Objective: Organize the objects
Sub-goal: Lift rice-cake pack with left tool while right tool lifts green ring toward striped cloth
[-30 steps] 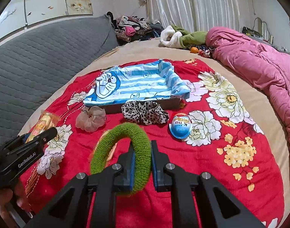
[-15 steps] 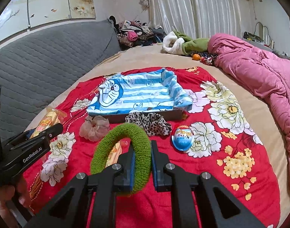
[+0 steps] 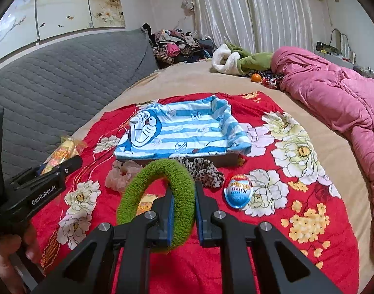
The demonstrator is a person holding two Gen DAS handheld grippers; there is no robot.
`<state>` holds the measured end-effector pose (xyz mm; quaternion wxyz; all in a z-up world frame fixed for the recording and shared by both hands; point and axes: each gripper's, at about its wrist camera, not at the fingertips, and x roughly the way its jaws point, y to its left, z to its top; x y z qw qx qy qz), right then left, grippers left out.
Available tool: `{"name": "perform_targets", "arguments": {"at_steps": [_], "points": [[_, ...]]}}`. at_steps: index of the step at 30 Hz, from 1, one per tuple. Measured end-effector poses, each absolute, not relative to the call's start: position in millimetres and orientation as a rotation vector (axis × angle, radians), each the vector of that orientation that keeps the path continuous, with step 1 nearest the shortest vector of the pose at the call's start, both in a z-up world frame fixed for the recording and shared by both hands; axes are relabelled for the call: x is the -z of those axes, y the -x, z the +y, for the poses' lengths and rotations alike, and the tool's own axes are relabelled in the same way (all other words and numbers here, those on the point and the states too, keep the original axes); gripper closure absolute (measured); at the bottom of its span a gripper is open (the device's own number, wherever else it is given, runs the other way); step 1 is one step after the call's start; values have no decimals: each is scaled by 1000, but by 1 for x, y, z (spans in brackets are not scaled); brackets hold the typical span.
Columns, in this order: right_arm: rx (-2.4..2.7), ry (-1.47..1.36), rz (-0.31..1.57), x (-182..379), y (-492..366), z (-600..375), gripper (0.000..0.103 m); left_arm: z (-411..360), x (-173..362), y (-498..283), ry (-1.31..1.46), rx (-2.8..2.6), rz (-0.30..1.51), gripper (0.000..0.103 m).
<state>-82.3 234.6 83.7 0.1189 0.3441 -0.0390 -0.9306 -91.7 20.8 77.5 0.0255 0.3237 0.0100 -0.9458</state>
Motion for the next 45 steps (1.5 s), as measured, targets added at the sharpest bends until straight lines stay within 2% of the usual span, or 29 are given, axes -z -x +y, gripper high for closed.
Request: {"name": "perform_targets", "arguments": {"at_steps": [45], "points": [[2727, -861, -48, -140, 150, 212, 89, 32, -124, 161, -905, 2961, 13, 64]]}}
